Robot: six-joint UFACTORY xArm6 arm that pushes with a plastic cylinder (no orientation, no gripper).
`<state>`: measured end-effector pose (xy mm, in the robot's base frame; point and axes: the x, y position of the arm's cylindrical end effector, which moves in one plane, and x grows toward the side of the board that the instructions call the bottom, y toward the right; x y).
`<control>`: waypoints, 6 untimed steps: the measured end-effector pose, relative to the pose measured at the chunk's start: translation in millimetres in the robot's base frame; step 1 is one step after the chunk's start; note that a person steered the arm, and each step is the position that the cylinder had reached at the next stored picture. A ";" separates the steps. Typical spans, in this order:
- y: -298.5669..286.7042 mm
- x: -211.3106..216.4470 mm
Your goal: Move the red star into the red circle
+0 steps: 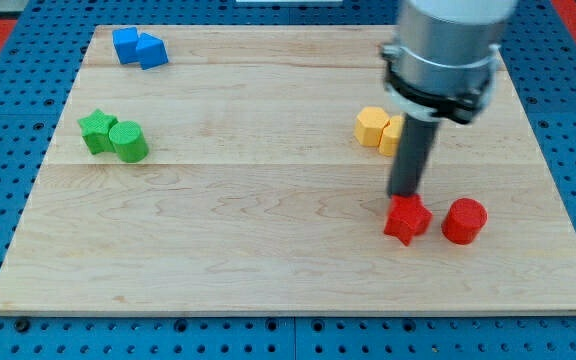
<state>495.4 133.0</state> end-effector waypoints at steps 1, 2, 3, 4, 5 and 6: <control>-2.4 6.6; -42.5 -11.7; -76.7 36.0; -55.2 69.7; -46.6 52.6; -25.9 50.4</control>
